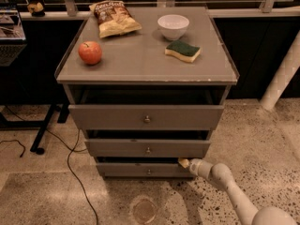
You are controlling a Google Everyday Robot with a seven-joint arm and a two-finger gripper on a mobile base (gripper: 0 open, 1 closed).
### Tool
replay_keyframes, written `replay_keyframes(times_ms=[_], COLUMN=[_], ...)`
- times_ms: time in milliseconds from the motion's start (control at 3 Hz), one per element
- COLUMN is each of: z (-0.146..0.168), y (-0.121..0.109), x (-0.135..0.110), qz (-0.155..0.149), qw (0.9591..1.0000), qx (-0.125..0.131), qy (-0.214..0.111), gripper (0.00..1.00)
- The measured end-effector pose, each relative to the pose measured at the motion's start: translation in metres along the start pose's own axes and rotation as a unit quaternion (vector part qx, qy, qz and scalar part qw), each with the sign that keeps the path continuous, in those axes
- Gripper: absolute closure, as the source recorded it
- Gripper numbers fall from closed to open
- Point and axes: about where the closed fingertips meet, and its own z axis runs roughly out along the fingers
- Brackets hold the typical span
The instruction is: Open bottom drawer
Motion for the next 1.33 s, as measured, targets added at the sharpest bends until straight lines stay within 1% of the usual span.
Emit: replay_keyframes(times_ms=[333,667,1000,1333], z=[0.009,0.007,0.006,-0.004], y=[-0.007,-0.009,-0.008,-0.008], x=[0.003,0.004,0.002,0.006], qz=[-0.001,0.000,0.000,0.019], qw=[0.9997,0.9990,0.9990,0.9978], qx=[0.019,0.035,0.035,0.048], qy=[0.014,0.027,0.027,0.040], gripper=[1.00,1.00,1.00,1.00])
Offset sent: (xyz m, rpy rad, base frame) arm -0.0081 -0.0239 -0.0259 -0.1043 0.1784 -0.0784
